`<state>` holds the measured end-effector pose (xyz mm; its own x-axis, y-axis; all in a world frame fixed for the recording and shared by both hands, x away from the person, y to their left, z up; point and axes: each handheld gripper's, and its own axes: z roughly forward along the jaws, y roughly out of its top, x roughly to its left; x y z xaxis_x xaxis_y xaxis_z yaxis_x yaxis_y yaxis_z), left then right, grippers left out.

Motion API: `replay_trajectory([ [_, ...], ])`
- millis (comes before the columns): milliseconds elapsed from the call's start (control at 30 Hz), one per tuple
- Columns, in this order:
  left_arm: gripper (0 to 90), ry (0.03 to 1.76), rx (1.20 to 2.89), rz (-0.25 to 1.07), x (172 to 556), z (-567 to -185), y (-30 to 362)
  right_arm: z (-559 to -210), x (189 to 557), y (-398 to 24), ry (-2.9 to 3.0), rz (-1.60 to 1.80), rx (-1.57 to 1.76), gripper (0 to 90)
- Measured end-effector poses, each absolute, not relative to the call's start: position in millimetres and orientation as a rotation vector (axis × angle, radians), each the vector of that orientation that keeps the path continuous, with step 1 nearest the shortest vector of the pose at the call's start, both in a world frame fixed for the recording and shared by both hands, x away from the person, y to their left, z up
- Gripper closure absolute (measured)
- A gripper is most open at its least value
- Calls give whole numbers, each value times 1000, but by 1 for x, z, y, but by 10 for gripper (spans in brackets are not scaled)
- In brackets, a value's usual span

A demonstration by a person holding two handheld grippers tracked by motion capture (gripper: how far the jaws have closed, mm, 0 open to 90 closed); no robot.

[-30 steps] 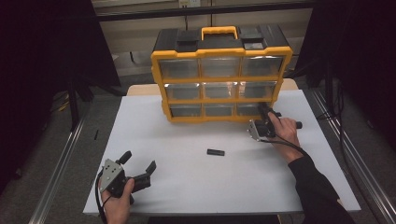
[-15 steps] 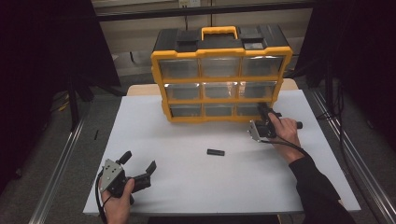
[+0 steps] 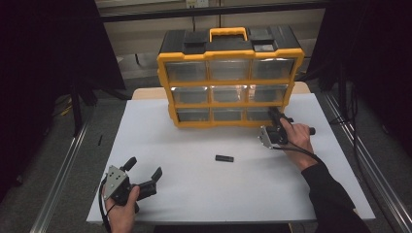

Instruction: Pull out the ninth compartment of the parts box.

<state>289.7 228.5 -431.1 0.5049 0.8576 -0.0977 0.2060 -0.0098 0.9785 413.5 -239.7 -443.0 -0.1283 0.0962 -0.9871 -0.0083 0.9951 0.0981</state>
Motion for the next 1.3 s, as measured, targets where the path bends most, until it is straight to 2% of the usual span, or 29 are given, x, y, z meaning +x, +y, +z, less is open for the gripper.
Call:
replay_trajectory([
  [1300, 22, 957, 1526, 667, 289, -431, 229, -442, 399, -239, 1704, 90, 44, 793],
])
